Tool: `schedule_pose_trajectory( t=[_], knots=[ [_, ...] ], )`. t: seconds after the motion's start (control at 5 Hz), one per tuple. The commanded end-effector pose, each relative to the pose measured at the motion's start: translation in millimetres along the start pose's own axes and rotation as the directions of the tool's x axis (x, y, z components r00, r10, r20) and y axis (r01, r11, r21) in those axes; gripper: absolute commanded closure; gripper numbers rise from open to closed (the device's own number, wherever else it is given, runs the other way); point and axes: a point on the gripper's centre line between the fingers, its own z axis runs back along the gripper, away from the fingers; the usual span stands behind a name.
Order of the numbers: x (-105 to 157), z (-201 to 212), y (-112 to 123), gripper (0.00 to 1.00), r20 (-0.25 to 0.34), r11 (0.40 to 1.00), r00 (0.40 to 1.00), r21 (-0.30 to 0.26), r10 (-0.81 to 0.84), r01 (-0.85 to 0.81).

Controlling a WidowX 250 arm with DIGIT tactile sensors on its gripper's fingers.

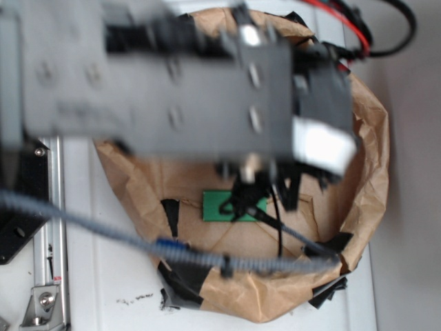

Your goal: Grab the green animal.

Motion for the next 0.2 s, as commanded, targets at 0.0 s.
schedule_pose_trajectory(
  t=[0.0],
  knots=[
    [12.6,7.2,-13.1,1.00,0.014,0.974,0.976,0.050,0.219,-0.220]
  ],
)
